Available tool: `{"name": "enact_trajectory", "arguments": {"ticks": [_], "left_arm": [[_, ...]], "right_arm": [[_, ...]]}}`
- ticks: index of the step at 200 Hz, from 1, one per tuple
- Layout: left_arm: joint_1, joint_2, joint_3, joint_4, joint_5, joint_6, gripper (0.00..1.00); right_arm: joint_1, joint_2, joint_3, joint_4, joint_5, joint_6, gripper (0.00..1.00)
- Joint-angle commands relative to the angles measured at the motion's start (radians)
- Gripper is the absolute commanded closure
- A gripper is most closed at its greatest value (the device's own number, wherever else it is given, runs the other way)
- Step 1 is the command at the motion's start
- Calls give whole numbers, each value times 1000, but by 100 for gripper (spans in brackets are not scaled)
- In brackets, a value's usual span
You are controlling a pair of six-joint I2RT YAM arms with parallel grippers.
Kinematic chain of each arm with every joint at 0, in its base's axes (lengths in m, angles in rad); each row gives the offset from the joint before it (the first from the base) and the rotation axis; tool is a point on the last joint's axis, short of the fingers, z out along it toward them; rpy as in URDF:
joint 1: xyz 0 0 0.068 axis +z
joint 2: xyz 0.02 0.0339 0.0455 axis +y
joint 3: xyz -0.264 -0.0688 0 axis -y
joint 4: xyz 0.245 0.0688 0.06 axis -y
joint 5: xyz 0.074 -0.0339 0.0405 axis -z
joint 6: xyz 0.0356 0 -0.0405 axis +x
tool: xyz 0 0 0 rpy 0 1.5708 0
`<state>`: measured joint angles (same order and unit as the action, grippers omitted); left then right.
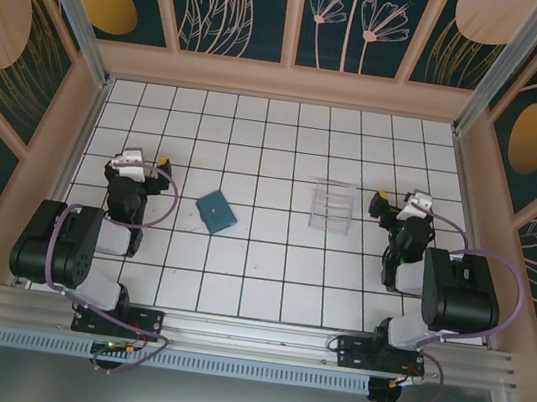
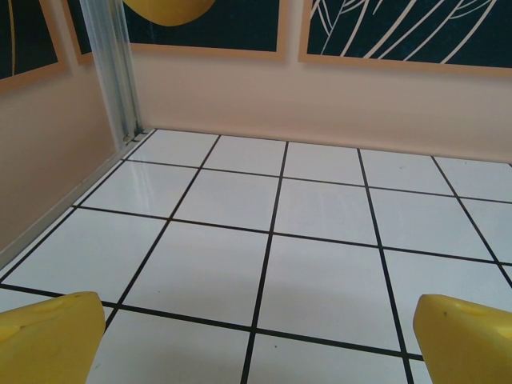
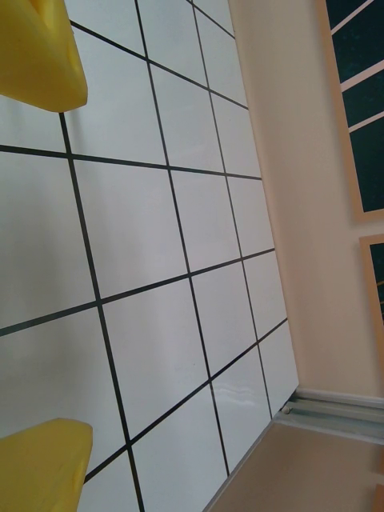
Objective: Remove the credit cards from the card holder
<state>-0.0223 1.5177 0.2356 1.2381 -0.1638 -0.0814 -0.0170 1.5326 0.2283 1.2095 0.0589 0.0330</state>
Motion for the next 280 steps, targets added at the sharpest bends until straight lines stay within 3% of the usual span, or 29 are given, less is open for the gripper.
{"name": "enact_trajectory", "arguments": {"ticks": [1,126,173,211,242,280], "left_arm": [[5,2,1,36,16,12,1],[4,-13,2,21,6,12,1],[-6,-198,132,-376,-80,-46,1],[-56,-297,280,-672,-5,-187,3],[-134,-308,433,-962,116,-279,8],[-166,-293,491,-1108,232,-375,9]], "right_arm": [[0,7,-3,51,7,-7,1],[6,-10,6,29,17,-13,1],[24,-171,145,-388,50,12,1],[28,-316,261,-806,48,164,4],[36,-412,356,-1135,-65,294,10],[72,-426,442,-1403,-299,319,19]]}}
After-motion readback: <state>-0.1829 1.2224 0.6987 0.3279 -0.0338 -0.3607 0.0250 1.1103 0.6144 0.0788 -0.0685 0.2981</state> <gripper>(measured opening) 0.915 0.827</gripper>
